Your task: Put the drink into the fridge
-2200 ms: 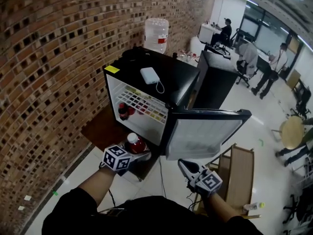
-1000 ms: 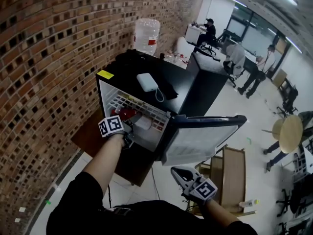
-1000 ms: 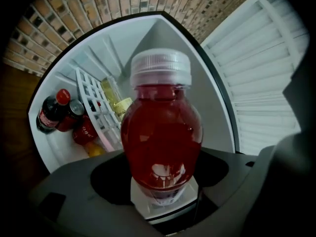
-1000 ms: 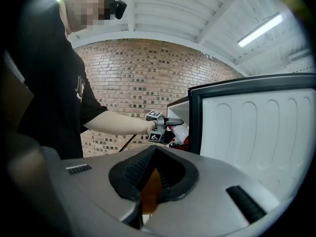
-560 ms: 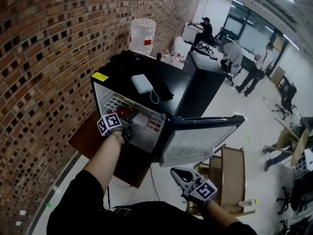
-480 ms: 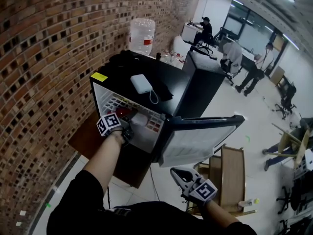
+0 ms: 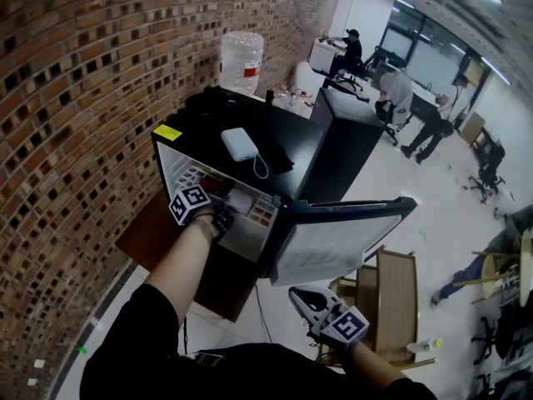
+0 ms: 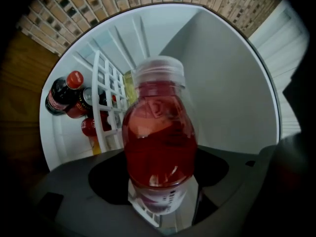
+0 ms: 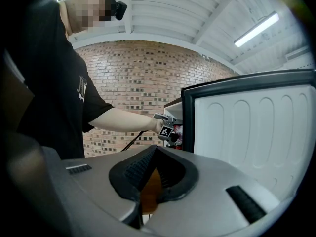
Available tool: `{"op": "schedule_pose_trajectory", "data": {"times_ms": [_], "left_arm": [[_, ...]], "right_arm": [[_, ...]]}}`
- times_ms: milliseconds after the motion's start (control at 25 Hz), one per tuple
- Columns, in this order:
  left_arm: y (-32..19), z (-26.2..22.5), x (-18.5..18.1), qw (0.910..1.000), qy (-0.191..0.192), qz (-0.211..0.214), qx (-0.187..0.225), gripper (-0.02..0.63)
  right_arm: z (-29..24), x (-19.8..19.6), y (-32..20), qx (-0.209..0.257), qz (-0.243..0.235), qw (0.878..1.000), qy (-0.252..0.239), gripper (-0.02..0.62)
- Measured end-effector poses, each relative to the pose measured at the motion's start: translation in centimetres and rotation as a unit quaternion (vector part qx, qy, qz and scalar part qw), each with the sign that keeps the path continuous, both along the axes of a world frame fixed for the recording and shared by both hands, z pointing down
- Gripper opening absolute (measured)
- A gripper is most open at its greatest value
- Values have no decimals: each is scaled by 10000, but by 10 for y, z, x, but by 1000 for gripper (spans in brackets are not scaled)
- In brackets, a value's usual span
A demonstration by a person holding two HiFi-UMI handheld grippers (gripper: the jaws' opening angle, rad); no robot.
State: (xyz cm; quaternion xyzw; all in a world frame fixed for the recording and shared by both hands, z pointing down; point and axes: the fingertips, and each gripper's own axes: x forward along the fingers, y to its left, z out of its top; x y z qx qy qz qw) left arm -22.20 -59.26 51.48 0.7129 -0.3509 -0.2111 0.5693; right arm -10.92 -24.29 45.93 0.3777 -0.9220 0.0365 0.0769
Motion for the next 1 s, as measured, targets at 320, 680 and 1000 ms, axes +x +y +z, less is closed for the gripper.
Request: {"op": "schedule_pose_trajectory", "data": {"times_ms": [320,680,1000], "left_arm": [[-6,-1,-3,9994,212,-138,-221,350],[-6,3,-16,9997,190,-117,-49,356],[3,-12,-13,9994,262,-40,221,351]], "right_arm": [[0,5,2,3,33,10000,-24,1],[4,3,-1,15,26,10000,-56,1],[1,1,6,26,-10,10000,-60,1]]}}
